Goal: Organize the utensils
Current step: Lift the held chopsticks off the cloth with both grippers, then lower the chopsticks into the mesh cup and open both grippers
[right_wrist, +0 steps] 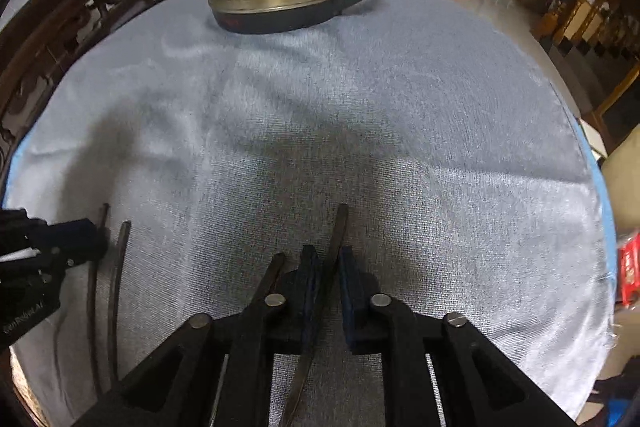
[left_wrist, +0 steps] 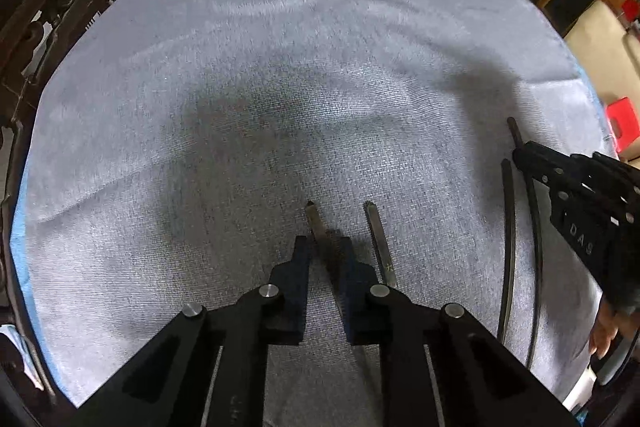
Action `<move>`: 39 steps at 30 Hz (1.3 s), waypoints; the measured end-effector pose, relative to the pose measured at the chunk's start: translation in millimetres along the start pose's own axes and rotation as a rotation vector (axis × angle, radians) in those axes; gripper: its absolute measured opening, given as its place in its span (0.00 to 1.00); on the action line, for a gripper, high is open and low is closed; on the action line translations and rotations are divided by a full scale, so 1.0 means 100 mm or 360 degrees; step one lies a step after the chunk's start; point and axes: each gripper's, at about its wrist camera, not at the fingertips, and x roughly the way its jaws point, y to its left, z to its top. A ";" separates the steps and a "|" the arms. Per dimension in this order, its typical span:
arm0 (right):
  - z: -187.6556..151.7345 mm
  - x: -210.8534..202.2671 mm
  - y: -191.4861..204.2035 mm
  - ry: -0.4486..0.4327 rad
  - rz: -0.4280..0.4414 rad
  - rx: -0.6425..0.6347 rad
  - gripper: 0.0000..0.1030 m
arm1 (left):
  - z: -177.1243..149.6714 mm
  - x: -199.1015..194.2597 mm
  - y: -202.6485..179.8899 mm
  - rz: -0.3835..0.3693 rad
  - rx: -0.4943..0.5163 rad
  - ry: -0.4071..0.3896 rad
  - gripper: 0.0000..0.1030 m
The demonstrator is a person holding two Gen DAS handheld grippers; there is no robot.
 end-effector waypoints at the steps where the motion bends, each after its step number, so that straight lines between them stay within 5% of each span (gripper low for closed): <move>1: 0.00 -0.01 0.01 -0.0012 -0.0006 -0.0004 0.07 | 0.02 0.01 -0.01 0.0004 0.0000 0.0010 0.09; 10: -0.39 -0.37 -0.49 -0.0284 0.0155 0.0217 0.06 | -0.34 -0.16 0.15 0.0016 -0.0122 -0.0203 0.05; 17: -0.82 -1.12 -1.03 -0.0615 0.0240 0.0339 0.06 | -0.94 -0.96 0.35 0.0041 -0.0205 -0.0563 0.05; 30: -1.74 -2.90 -0.73 -0.1307 0.0176 0.0314 0.06 | -2.16 -2.48 0.38 0.0148 -0.0349 -0.1183 0.05; 39: -2.20 -3.81 -0.39 -0.1699 0.0208 0.0319 0.06 | -2.73 -3.20 0.30 0.0076 -0.0378 -0.1459 0.05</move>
